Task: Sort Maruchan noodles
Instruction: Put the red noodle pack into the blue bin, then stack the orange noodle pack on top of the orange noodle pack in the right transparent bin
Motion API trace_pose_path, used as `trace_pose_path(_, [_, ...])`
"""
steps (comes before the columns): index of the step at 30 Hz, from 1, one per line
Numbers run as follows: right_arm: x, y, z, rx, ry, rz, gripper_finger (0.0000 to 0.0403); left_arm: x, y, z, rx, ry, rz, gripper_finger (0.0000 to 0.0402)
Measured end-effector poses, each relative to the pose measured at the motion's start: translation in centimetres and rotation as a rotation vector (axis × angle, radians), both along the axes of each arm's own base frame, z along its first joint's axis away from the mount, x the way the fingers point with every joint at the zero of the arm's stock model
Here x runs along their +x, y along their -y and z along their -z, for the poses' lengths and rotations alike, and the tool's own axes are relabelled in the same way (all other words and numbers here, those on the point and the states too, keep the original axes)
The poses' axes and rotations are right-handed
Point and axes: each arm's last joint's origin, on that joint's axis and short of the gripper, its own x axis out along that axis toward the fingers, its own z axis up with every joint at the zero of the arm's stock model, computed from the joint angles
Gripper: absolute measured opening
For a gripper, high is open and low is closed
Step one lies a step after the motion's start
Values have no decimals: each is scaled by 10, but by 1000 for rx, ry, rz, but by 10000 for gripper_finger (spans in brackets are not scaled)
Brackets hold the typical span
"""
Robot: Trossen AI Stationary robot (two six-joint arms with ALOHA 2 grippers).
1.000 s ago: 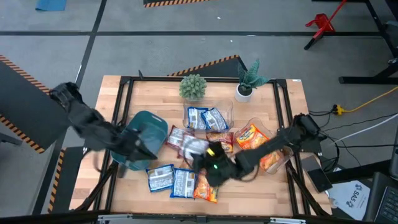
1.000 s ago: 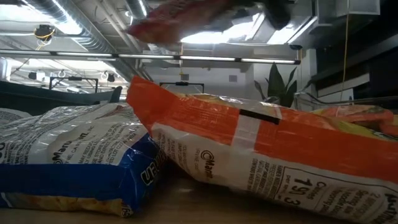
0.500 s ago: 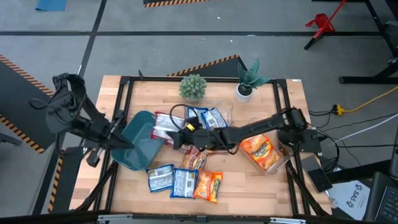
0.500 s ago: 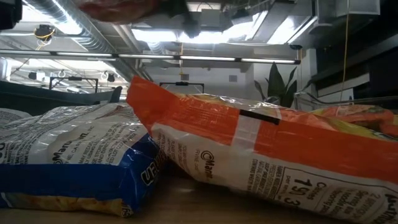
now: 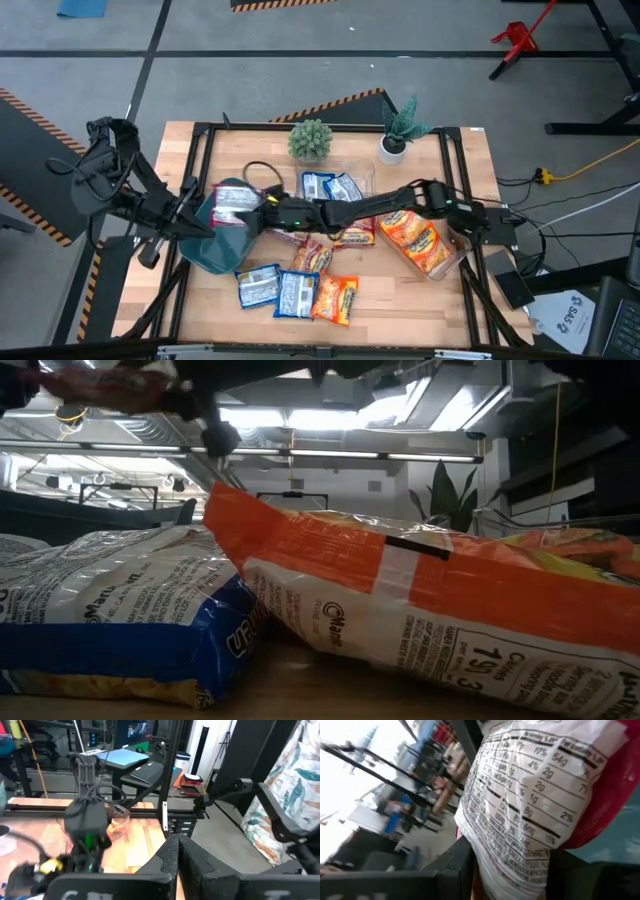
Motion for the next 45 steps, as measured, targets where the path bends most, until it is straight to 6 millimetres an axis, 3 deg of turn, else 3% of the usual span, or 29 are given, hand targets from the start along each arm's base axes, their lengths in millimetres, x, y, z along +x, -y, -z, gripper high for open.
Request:
trace_pose_path(4, [23,2,8,-48,-83,-22,121,0,0,1,7,-4,-5,4])
trace_pose_path(9, [35,8,22,-77,-165,-10,121,0,-1,2,23,-15,-5,4])
trace_pose_path(15, [35,8,34,-91,-226,3,122,0,-1,3,28,-18,-7,4])
trace_pose_path(27, [35,7,35,-255,-265,-59,125,0,-1,3,33,-21,-9,4])
trace_pose_path(38, [36,14,34,-294,-265,-52,244,0,-1,3,37,-18,-31,4])
trace_pose_path(42, [36,19,31,-287,-254,-61,259,0,-1,4,36,-18,-30,4])
trace_pose_path(45, [33,21,16,-288,-216,-106,259,0,-1,4,35,-18,-31,4])
